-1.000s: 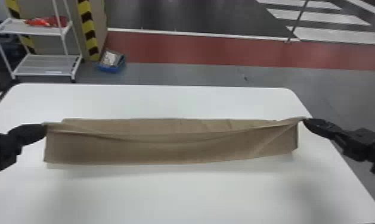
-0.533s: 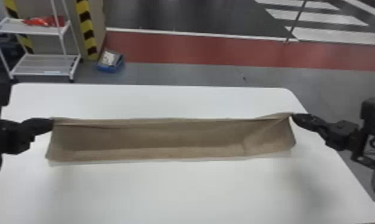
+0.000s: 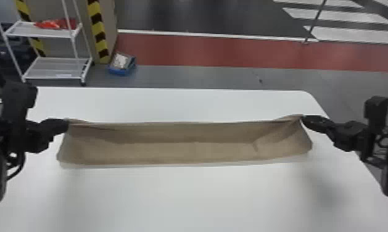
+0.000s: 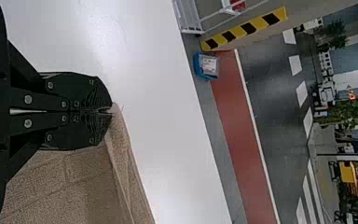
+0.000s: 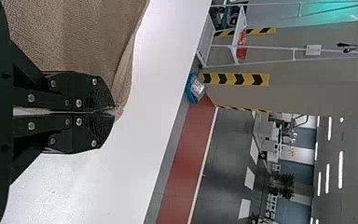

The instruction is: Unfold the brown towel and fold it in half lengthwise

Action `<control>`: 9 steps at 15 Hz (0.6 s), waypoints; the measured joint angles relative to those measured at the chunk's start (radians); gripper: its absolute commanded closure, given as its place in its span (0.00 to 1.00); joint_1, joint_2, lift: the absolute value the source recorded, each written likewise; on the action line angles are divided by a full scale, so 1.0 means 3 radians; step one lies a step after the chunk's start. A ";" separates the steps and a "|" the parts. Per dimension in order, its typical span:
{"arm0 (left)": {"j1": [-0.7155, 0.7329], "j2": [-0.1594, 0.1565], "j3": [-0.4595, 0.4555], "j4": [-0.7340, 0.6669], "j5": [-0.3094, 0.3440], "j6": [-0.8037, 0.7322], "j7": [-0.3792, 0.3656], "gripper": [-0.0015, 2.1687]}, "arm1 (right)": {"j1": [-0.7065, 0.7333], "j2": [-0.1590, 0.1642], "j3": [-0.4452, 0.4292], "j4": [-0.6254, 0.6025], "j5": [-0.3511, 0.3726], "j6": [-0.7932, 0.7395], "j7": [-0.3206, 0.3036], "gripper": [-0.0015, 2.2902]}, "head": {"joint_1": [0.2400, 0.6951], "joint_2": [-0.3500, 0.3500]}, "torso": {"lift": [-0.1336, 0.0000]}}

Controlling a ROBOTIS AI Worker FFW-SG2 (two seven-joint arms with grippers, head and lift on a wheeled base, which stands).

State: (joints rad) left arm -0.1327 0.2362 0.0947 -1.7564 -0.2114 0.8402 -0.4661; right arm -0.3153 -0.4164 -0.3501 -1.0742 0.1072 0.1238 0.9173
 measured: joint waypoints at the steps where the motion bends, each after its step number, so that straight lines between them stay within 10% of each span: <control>1: -0.0018 0.0000 -0.0018 0.0054 0.0003 -0.0046 0.0028 0.51 | -0.0011 0.0001 0.0027 0.0021 0.0001 -0.0001 -0.0043 0.44 | 1.00 0.34 | 0.07; 7: -0.0110 0.0001 -0.0133 0.0451 -0.0001 -0.0458 0.0167 0.45 | -0.0149 0.0008 0.0272 0.0297 0.0086 -0.0245 -0.0236 0.43 | 1.00 0.36 | 0.07; 9: -0.0112 0.0012 -0.0137 0.0489 -0.0011 -0.0501 0.0198 0.02 | -0.0212 0.0008 0.0333 0.0397 0.0112 -0.0360 -0.0301 0.40 | 1.00 0.37 | 0.07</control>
State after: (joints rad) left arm -0.1663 0.2398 0.0537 -1.6097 -0.2146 0.6898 -0.4067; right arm -0.3790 -0.4139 -0.2503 -0.9553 0.1406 0.0158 0.8269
